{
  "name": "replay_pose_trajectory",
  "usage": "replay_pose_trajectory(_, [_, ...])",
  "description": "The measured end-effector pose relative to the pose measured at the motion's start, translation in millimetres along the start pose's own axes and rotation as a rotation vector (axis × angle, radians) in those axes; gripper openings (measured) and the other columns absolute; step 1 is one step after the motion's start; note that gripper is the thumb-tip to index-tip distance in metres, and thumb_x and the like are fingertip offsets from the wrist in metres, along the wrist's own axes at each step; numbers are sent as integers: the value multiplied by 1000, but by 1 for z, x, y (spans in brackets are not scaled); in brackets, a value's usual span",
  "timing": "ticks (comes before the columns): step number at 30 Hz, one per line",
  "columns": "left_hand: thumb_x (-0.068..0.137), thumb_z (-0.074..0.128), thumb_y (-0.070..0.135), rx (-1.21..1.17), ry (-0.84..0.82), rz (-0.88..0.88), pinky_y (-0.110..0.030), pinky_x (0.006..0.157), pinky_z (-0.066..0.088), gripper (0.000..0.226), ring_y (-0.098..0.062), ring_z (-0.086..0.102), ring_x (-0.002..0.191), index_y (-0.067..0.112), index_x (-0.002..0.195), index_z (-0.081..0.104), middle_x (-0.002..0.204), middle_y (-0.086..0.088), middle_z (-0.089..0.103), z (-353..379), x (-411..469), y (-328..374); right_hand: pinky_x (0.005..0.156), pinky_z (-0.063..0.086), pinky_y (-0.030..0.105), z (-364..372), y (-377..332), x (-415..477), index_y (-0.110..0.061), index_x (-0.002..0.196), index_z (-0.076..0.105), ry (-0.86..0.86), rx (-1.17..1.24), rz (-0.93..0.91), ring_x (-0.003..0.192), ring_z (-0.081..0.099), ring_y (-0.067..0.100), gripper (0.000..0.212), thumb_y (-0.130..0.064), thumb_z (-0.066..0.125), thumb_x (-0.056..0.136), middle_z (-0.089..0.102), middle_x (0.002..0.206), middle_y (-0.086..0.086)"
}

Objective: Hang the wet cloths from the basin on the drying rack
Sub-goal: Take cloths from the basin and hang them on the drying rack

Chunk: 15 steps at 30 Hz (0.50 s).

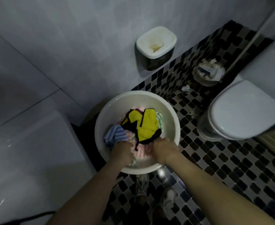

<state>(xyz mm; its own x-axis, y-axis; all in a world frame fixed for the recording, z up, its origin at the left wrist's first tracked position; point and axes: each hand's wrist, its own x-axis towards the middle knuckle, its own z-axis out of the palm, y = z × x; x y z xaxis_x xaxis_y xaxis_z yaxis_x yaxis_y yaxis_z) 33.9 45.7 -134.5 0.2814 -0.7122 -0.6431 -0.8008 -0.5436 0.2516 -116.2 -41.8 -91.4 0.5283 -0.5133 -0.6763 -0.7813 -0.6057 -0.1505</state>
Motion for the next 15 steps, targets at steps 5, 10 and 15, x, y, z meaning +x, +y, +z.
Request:
replay_pose_trajectory(5, [88,58,5,127,25,-55,-46,91,48,58,-34,52,112,26,140,42,134,-11,42,5,7,0,107,26,48,19,-7,25,-20,148,30,-72,-238,79,137,24,33,53,-24,45,97,31,151,8])
replay_pose_trajectory(10, [90,48,2,23,170,-156,-40,79,48,71,-35,63,105,15,152,17,119,-16,64,-1,23,-11,100,43,43,30,-12,42,-12,124,57,-1,-79,102,121,54,28,30,-13,46,96,59,128,10])
replay_pose_trajectory(15, [87,57,17,-1,231,-145,-36,80,47,25,-35,63,101,4,107,64,103,-17,69,-17,26,-22,65,55,32,19,-2,50,-7,82,74,119,1020,215,70,64,23,17,-3,58,84,71,75,9])
